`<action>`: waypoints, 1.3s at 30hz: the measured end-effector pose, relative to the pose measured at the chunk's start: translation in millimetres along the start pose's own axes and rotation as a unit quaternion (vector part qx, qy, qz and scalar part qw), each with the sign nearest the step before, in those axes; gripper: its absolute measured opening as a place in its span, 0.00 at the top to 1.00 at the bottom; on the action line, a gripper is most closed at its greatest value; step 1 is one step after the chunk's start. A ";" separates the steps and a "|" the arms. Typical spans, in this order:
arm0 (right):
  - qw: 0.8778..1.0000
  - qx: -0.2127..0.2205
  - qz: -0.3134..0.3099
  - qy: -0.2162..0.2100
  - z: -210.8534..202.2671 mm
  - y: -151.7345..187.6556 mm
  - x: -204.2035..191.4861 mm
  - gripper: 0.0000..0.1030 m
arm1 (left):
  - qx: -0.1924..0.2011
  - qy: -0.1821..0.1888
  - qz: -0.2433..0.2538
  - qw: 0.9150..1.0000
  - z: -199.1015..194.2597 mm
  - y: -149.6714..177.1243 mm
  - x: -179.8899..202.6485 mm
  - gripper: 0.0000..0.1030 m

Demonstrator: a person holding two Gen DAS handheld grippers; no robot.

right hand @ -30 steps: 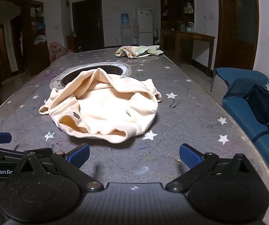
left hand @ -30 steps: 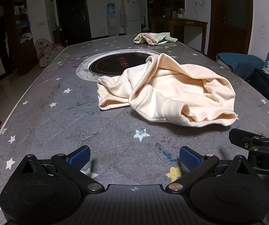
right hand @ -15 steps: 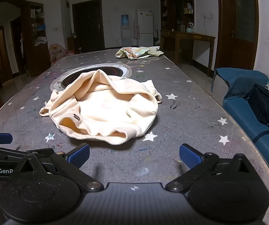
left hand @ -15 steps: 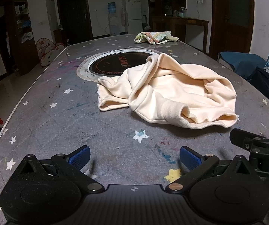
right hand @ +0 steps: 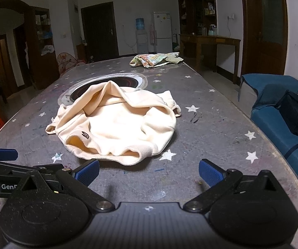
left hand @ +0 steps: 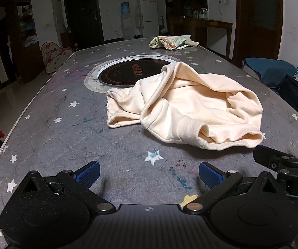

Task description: Fold clothes

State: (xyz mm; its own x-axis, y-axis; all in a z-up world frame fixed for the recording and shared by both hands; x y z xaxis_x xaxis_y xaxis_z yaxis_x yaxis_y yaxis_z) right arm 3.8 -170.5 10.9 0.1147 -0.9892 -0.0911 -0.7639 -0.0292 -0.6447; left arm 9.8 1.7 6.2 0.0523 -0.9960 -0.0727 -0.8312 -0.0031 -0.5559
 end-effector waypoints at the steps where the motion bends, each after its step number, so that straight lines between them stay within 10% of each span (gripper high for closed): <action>1: 1.000 0.000 0.000 -0.001 0.1 -0.1 0.4 0.00 | 0.000 0.000 -0.001 1.000 0.0 -0.5 0.3 0.00; 39: 1.000 0.001 0.003 -0.022 4.7 -0.6 12.6 0.00 | 0.008 -0.024 0.012 1.000 -0.5 -10.9 14.9 0.00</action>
Point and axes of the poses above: each gripper's, at about its wrist camera, not at the fingertips, and z roughly the way its jaws point, x to its right, y to its underside, the point moved 3 cm from there along z, roughly the way its jaws point, and after that the axes turned 14 degrees about -x, right-handed, at the moved point
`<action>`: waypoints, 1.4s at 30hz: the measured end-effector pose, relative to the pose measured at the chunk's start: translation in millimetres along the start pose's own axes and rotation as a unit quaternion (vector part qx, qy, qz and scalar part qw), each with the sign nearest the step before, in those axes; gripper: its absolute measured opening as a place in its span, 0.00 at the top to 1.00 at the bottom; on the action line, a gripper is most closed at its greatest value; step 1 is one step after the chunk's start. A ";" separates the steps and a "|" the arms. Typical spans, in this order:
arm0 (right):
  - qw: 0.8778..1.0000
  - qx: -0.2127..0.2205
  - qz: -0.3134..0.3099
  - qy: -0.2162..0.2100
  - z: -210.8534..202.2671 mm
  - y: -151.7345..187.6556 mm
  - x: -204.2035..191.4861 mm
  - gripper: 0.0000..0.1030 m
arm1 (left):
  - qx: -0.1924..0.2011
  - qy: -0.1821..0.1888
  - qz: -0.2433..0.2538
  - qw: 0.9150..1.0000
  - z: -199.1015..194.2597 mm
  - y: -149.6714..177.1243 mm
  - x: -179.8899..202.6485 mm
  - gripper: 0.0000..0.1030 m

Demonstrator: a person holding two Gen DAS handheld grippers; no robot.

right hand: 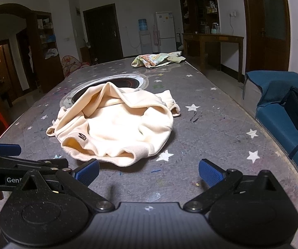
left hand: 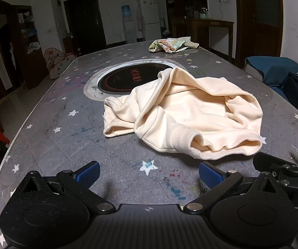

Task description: Fold clothes

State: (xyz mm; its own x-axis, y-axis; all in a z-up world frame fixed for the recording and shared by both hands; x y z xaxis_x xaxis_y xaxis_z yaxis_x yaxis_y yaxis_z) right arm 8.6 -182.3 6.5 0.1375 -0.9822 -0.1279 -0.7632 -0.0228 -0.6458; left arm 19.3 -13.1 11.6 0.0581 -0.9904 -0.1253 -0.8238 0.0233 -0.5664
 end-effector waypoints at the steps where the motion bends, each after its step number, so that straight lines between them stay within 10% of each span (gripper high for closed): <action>1: 1.000 0.000 0.000 0.000 -0.1 -0.1 0.2 0.00 | 0.001 -0.001 0.001 1.000 -0.2 -0.6 0.3 0.00; 42: 0.996 0.005 -0.090 0.002 18.8 -84.2 4.2 0.14 | 0.033 0.033 0.075 0.996 28.2 -99.2 -5.9 0.09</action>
Point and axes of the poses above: each gripper's, at about its wrist camera, not at the fingertips, and z roughly the way its jaws point, x to its right, y to its underside, the point moved 3 cm from there along z, roughly the way its jaws point, and after that the axes turned 14 degrees about -x, right-handed, at the moved point
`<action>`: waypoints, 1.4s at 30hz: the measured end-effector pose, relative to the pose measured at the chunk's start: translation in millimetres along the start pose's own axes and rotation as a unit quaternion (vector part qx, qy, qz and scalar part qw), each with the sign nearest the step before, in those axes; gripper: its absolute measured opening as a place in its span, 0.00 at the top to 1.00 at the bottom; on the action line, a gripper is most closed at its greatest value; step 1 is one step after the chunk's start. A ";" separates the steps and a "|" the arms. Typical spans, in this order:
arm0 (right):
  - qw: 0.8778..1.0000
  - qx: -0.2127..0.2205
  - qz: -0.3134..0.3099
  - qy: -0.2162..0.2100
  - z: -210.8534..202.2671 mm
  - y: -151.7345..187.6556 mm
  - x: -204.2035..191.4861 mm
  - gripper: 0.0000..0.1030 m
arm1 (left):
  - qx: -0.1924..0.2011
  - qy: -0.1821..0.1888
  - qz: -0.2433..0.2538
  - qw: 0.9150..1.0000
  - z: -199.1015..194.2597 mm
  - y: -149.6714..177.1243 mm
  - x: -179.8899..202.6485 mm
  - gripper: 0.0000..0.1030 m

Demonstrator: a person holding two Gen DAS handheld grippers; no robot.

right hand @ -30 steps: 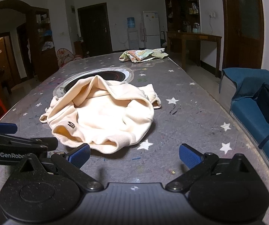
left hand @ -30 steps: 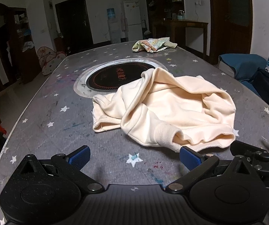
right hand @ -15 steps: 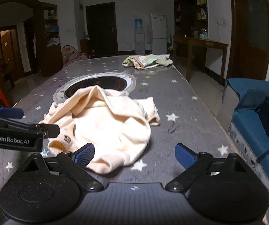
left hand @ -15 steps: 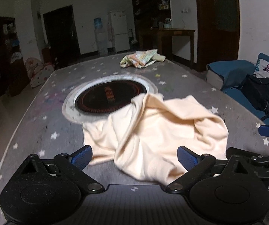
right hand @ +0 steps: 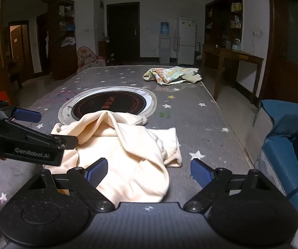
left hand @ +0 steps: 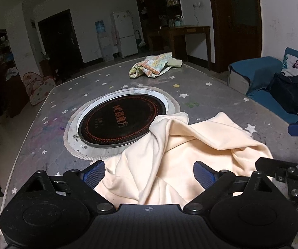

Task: Fold clothes
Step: 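Grasp the cream sweatshirt edge with the left gripper while the right gripper grasps another edge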

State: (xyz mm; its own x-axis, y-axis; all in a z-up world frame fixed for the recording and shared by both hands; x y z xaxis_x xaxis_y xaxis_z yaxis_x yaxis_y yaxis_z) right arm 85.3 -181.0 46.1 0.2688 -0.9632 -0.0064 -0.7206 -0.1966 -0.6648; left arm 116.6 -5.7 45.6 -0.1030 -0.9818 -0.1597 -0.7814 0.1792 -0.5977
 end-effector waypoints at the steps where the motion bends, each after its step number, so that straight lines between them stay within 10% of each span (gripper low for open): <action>1: 1.000 -0.001 -0.004 0.000 2.3 -2.7 -0.9 0.14 | -0.001 0.002 -0.001 1.000 2.1 -0.8 -0.8 0.09; 10: 0.999 -0.007 -0.038 -0.007 24.0 -24.3 -11.9 0.21 | -0.013 0.012 0.008 1.000 23.2 -10.2 -8.2 0.32; 17: 0.997 -0.011 -0.071 -0.013 45.6 -43.7 -22.8 0.29 | -0.030 0.036 0.013 0.999 40.1 -11.9 -20.0 0.77; 28: 0.994 -0.026 -0.104 -0.018 81.4 -65.7 -38.4 0.44 | -0.026 0.058 0.018 0.998 48.1 -23.7 -19.7 0.78; 42: 0.995 -0.032 -0.091 -0.016 93.8 -69.7 -28.1 0.90 | -0.010 0.062 0.025 0.998 48.9 -29.6 -19.5 0.94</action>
Point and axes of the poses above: each gripper's, at about its wrist camera, not at the fingertips, and z roughly the way its jaws point, x to its right, y to its underside, the point moved 3 cm from there along z, roughly the way its jaws point, and after that the axes turned 14 degrees about -x, right-handed, at the moved point
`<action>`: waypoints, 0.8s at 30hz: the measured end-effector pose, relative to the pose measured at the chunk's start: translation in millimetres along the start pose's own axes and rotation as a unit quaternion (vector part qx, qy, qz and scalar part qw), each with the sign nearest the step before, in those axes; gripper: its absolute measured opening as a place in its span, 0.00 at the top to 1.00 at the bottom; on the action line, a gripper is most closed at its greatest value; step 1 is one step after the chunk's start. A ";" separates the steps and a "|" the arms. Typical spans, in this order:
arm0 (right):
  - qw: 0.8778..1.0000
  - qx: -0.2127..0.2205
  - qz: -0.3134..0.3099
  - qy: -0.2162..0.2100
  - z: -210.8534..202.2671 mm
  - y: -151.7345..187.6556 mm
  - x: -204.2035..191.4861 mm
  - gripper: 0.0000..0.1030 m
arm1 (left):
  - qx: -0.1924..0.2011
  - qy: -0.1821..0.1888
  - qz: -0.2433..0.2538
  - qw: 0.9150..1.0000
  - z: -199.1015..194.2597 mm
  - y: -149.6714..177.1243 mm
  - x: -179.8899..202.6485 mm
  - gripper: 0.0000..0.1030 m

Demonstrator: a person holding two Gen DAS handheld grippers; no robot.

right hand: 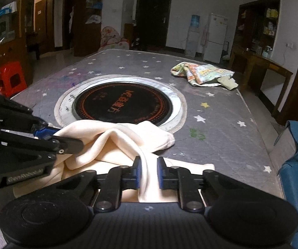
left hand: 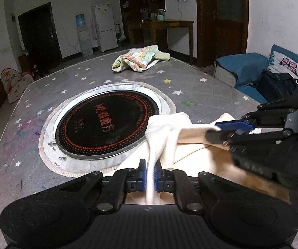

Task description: Fold clothes

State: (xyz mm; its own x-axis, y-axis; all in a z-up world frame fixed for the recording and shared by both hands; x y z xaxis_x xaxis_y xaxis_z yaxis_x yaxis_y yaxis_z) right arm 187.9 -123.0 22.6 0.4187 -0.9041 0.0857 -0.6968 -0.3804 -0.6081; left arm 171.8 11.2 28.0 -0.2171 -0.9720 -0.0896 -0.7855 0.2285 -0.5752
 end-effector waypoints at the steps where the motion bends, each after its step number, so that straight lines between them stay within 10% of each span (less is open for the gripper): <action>1: 1.000 0.003 0.005 0.002 -2.0 0.4 2.7 0.92 | 0.003 -0.001 -0.001 1.000 -2.6 0.2 -0.3 0.95; 16: 0.994 0.067 0.048 0.073 -85.8 25.4 46.2 0.99 | 0.054 -0.015 -0.068 0.996 -75.7 26.7 -25.2 0.97; 24: 0.997 0.056 0.026 0.040 -98.8 40.9 33.7 0.88 | 0.066 -0.014 -0.095 0.993 -105.7 57.8 -31.4 0.97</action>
State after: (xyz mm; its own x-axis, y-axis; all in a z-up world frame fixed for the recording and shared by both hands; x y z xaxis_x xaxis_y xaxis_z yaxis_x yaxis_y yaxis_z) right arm 116.0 -188.3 78.5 0.3329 -0.9364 0.1113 -0.6452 -0.3122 -0.6973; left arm 72.0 60.7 83.5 -0.0550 -0.9984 0.0101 -0.7283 0.0332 -0.6845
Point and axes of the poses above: each gripper's, at about its wrist camera, not at the fingertips, and z roughly the way its jaws point, x to its right, y to its underside, the point moved 3 cm from there along z, roughly the way its jaws point, and after that the axes turned 14 degrees about -x, right-handed, at the moved point
